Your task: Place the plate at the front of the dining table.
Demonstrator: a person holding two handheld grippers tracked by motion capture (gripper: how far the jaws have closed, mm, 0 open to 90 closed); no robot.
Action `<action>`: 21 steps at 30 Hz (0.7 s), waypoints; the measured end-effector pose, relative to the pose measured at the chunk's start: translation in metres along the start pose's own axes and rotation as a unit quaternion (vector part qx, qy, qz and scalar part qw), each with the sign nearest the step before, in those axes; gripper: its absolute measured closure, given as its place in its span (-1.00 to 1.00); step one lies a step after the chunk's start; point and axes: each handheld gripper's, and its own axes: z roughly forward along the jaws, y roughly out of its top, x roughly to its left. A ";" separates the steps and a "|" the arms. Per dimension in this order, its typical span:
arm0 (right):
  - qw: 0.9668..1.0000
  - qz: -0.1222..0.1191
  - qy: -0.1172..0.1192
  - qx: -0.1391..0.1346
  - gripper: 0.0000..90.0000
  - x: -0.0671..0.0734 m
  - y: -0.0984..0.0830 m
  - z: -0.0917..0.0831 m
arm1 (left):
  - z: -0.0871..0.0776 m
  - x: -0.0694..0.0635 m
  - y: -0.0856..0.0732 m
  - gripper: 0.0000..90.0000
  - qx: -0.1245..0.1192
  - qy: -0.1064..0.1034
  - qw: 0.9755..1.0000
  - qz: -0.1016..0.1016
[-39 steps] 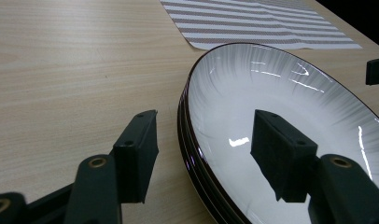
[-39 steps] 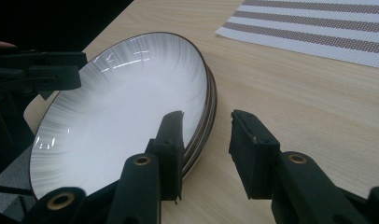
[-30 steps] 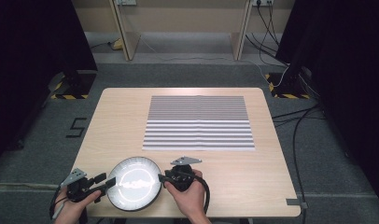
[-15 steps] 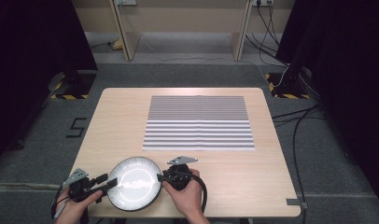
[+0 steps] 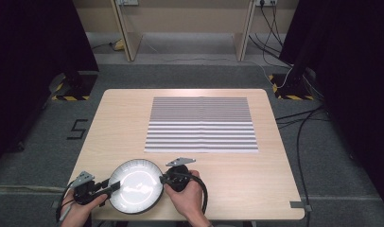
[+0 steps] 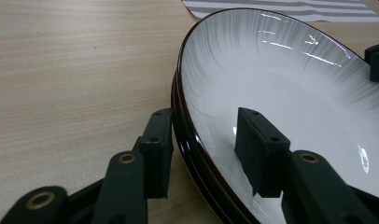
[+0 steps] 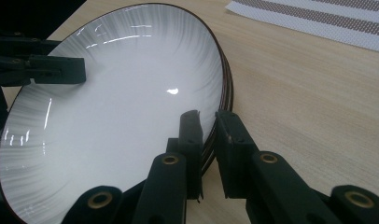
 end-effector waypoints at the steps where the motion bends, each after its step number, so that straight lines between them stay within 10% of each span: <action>1: 1.000 0.008 0.001 0.007 0.81 -0.001 0.002 0.000 | -0.001 0.000 0.001 0.39 -0.001 0.005 1.000 0.002; 7: 1.000 0.021 -0.006 0.012 0.80 0.000 0.005 0.003 | -0.001 -0.001 0.002 0.47 -0.004 0.016 1.000 0.003; 15: 0.999 0.031 -0.013 0.017 0.79 0.000 0.008 0.010 | 0.002 0.007 -0.001 0.41 -0.009 -0.018 0.997 -0.072; 21: 0.999 0.024 -0.016 0.023 0.80 0.000 0.013 0.013 | -0.001 0.004 0.000 0.39 0.002 -0.009 0.998 -0.061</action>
